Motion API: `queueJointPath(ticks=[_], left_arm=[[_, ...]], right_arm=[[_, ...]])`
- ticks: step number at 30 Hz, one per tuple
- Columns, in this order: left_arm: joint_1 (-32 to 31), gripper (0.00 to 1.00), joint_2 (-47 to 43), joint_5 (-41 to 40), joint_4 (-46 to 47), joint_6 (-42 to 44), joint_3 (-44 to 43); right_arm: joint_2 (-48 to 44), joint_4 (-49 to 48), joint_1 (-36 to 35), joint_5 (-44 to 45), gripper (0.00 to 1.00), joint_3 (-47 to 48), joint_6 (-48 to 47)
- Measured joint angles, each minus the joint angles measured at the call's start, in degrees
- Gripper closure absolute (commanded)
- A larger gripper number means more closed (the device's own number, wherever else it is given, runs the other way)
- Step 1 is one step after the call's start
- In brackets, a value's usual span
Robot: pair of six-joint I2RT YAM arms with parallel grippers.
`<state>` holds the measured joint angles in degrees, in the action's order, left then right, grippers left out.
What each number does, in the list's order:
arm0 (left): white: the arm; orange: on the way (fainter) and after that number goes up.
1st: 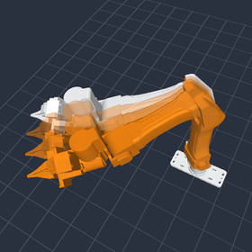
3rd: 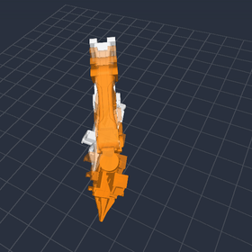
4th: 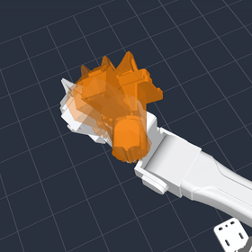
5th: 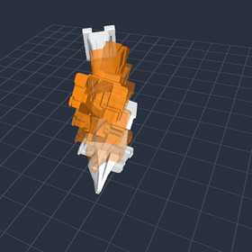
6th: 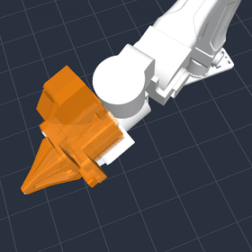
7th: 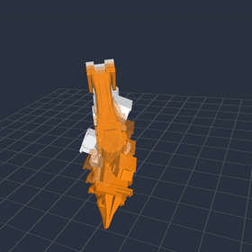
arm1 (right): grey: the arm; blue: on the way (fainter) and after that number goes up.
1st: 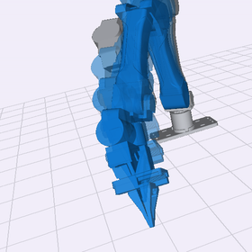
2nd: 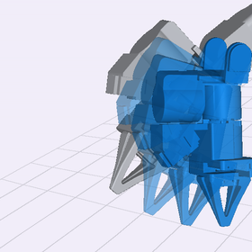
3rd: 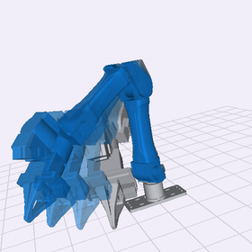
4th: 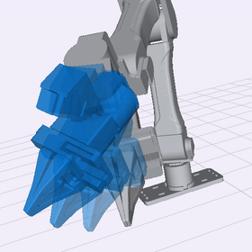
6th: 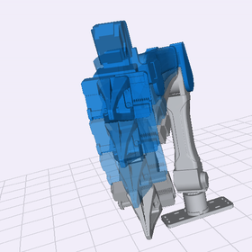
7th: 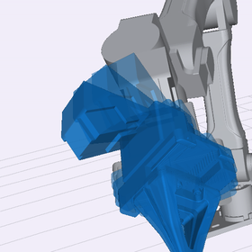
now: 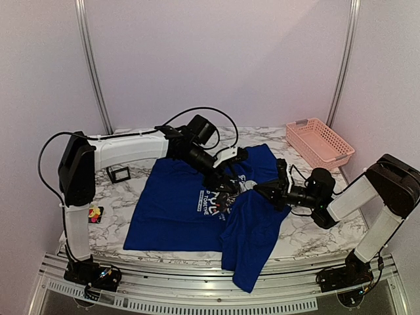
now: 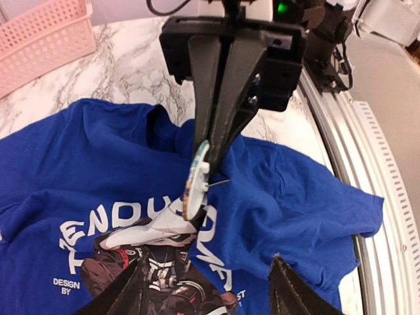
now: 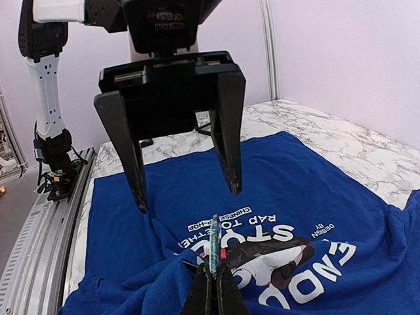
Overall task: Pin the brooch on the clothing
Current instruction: Cross the brooch on the flattened clothing.
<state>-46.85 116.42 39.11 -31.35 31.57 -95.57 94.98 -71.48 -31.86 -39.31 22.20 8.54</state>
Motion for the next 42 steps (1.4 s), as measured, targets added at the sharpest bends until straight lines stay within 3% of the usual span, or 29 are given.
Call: queueJointPath(ticks=[4, 6, 10, 14, 16, 18, 22, 30, 42], left_arm=[[-1.01, 0.32, -6.6, 0.02, 13.2, -5.7, 12.09], [-1.92, 0.34, -7.3, -0.37, 20.2, -9.46, 16.13], [-3.08, 0.51, -6.12, -2.75, 31.89, -17.46, 20.13], [-3.41, 0.78, -5.79, -4.85, 39.17, -22.29, 21.22], [-3.41, 0.85, -5.79, -5.81, 41.2, -24.33, 21.49], [-3.41, 0.84, -5.73, -6.67, 42.77, -25.38, 21.88], [-3.41, 0.71, -5.7, -7.02, 44.5, -26.77, 22.8], [-3.04, 0.68, -5.73, -6.12, 46.12, -27.08, 24.37], [-3.1, 0.7, -10.03, -5.05, 46.4, -19.71, 29.86]], right_arm=[[0.0, 0.76, 0.0, -0.37, 1.0, 0.52, 0.31], [0.0, 0.81, 0.0, -0.48, 1.0, 1.03, 0.59], [0.0, 1.4, 0.0, -0.66, 1.0, 1.92, 1.11], [-0.33, 2.51, 0.0, -0.74, 1.0, 2.56, 1.49], [-0.55, 3.02, 0.0, -0.76, 1.0, 2.91, 1.64], [-0.68, 3.61, 0.0, -1.18, 1.0, 3.34, 1.9], [-0.76, 6.23, 0.0, -1.75, 1.0, 4.83, 3.02], [-1.68, 9.66, 0.0, -1.55, 1.0, 5.4, 3.17], [-2.34, 10.8, -0.72, -2.29, 1.0, 5.4, 3.08]])
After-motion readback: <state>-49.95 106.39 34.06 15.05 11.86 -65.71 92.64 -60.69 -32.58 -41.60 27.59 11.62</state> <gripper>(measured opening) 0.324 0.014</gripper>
